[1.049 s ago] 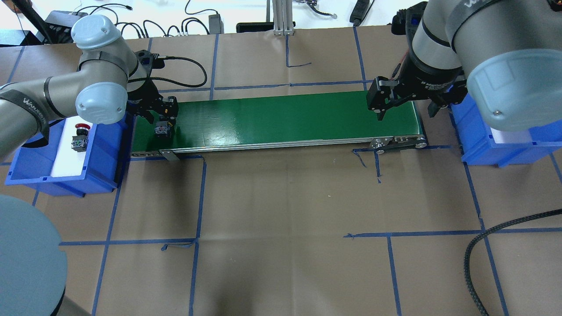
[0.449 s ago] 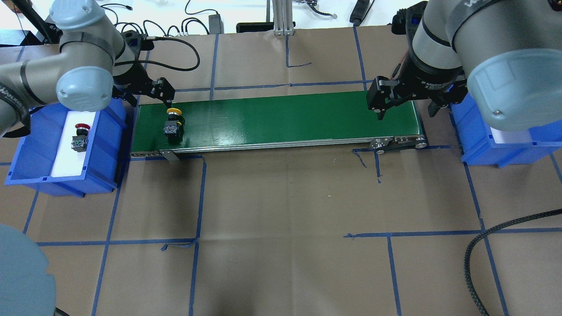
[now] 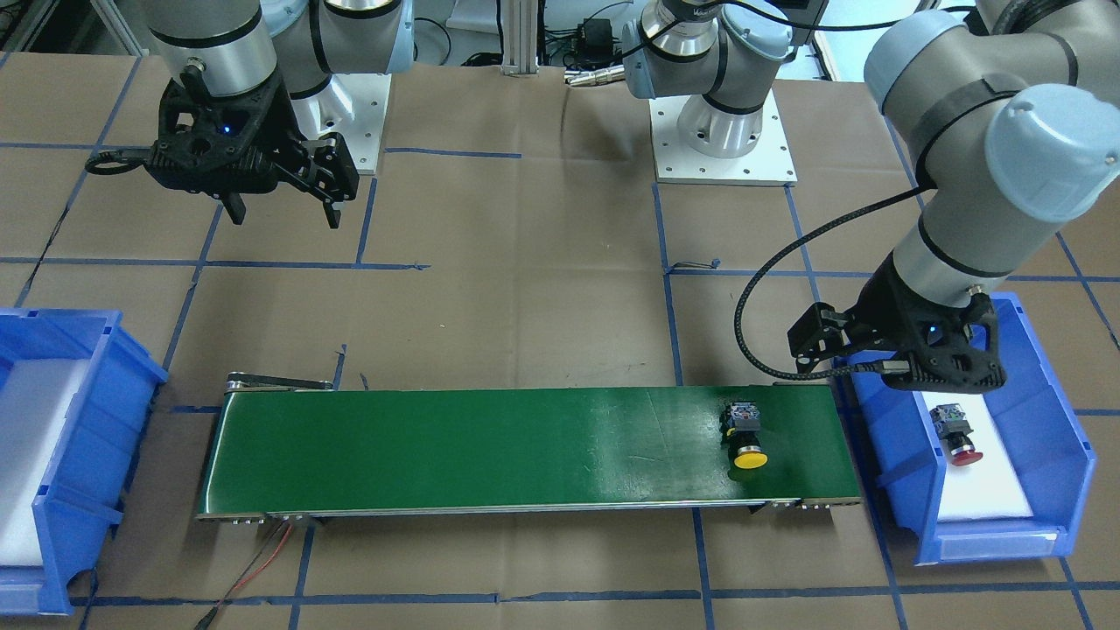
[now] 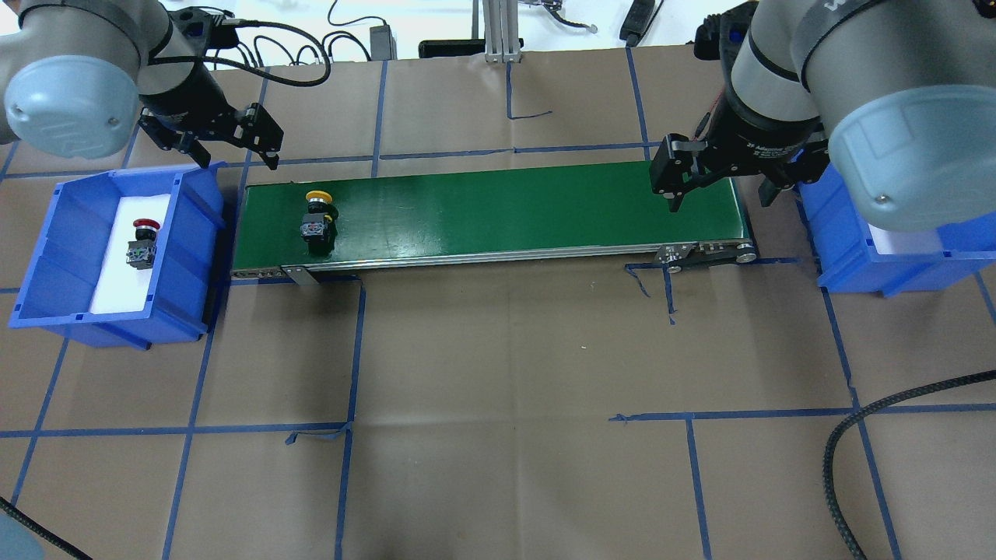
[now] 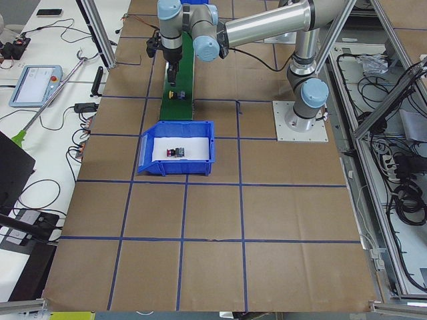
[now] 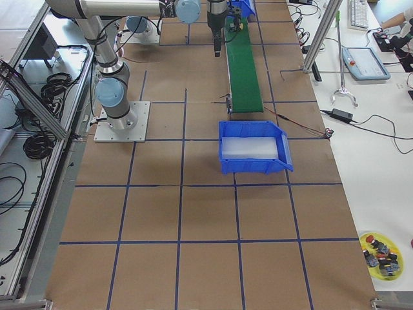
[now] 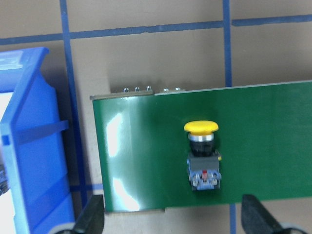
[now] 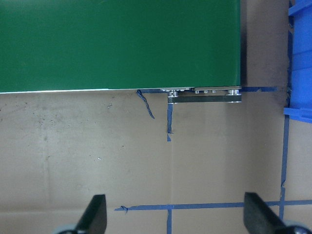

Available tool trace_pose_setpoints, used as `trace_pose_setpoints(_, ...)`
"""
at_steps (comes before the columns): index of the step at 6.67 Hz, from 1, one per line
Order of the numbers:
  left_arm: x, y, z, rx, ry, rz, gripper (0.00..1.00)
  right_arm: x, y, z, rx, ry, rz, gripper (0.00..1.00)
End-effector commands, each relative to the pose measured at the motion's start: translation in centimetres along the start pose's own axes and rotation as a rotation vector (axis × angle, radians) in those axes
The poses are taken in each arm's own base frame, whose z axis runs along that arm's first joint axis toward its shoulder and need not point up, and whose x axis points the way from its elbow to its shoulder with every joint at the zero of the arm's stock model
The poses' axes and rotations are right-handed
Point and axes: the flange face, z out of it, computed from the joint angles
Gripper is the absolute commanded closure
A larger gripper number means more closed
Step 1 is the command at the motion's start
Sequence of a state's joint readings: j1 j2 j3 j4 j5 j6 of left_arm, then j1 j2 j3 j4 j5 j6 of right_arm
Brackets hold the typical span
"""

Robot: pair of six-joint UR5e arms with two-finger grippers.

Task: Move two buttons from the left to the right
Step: 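Move the left gripper back over the bin to the red-capped button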

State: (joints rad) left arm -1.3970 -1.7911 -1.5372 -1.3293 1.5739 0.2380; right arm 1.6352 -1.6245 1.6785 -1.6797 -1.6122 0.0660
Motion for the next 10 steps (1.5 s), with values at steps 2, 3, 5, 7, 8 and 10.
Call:
trace_pose_setpoints(2,-10.2,0.6,0.3,-0.005,-0.006,-0.055,0.00,0.0,0.0,-0.1,0.002,0.000,0.000,0.00)
trace_pose_setpoints(3,-14.5,1.4,0.9,-0.015,-0.006,-0.067,0.00,0.0,0.0,-0.1,0.002,0.000,0.000,0.00)
trace_pose_setpoints(5,-20.2,2.4,2.6,-0.030,-0.003,-0.050,0.00,0.0,0.0,-0.1,0.002,0.000,0.000,0.00)
trace_pose_setpoints(7,-23.9,2.9,6.5,-0.013,-0.005,-0.055,0.00,0.0,0.0,-0.1,0.002,0.000,0.000,0.00)
trace_pose_setpoints(8,-24.3,2.7,7.8,-0.004,-0.012,-0.057,0.00,0.0,0.0,-0.2,0.003,0.000,0.000,0.00)
trace_pose_setpoints(10,-24.5,2.5,11.9,0.013,-0.019,-0.057,0.00,0.0,0.1,-0.5,0.009,-0.004,0.002,0.00)
